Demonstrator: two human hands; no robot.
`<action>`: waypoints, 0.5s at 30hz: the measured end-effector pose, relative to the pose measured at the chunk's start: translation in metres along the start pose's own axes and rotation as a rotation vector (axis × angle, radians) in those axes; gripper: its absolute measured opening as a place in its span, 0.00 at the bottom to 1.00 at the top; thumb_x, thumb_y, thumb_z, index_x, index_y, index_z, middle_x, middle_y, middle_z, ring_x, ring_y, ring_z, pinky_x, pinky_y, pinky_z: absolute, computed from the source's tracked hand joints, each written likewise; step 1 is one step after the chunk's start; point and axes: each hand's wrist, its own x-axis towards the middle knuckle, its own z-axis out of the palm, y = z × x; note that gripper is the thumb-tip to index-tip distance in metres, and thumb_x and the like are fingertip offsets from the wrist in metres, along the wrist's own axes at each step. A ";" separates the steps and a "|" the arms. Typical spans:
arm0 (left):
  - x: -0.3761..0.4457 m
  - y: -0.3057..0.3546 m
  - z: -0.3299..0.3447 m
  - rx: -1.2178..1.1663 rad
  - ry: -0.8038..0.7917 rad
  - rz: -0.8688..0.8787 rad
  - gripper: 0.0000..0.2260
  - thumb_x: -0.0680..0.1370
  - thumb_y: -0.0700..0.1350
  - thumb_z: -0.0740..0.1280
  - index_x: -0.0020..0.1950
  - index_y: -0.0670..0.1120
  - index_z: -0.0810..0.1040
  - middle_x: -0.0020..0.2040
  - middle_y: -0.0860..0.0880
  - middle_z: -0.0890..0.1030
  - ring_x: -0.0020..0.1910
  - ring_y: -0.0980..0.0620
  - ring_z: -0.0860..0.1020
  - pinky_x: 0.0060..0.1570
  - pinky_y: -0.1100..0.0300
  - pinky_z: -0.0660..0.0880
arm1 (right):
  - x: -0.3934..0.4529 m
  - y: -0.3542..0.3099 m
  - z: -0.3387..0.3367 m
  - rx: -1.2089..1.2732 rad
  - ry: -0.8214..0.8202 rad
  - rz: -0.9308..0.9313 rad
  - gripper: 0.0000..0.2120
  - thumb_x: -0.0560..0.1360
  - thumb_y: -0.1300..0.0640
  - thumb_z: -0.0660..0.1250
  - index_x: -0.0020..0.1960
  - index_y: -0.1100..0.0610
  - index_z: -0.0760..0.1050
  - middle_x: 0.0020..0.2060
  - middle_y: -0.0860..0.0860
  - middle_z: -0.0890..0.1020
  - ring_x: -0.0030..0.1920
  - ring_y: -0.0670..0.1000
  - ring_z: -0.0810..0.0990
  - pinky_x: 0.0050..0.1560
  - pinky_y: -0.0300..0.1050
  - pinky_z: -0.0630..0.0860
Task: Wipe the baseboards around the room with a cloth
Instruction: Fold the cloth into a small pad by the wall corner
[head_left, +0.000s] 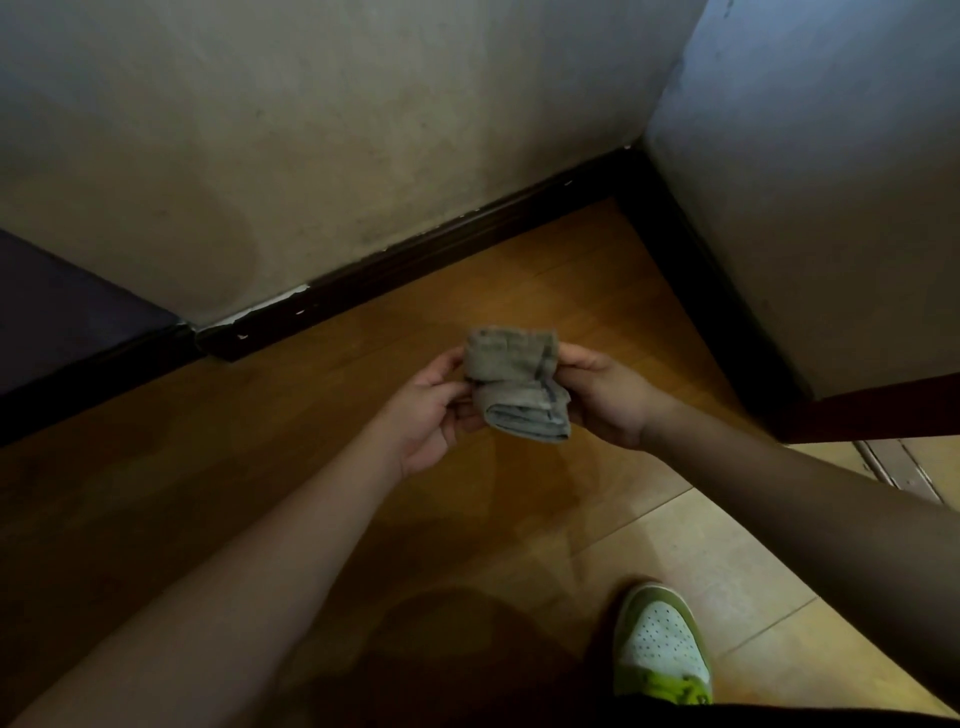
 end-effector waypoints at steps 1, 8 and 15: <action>0.001 0.000 -0.001 -0.016 0.000 -0.001 0.17 0.82 0.32 0.55 0.56 0.50 0.78 0.43 0.46 0.86 0.37 0.50 0.84 0.32 0.60 0.81 | 0.001 -0.001 0.001 -0.018 0.014 0.007 0.18 0.82 0.67 0.53 0.61 0.55 0.78 0.63 0.71 0.74 0.54 0.64 0.74 0.60 0.63 0.69; -0.003 0.004 0.004 0.035 0.010 0.017 0.12 0.84 0.42 0.53 0.51 0.47 0.77 0.45 0.46 0.82 0.37 0.50 0.83 0.32 0.57 0.80 | -0.002 -0.010 0.005 -0.036 0.012 0.037 0.15 0.83 0.61 0.51 0.55 0.54 0.77 0.53 0.57 0.80 0.50 0.55 0.80 0.51 0.51 0.80; -0.006 0.009 0.007 0.386 -0.060 0.020 0.04 0.81 0.42 0.64 0.51 0.52 0.73 0.58 0.47 0.75 0.53 0.45 0.78 0.37 0.54 0.79 | -0.007 -0.008 0.009 -0.173 0.000 0.021 0.18 0.76 0.38 0.61 0.56 0.49 0.76 0.53 0.50 0.79 0.54 0.52 0.79 0.51 0.46 0.80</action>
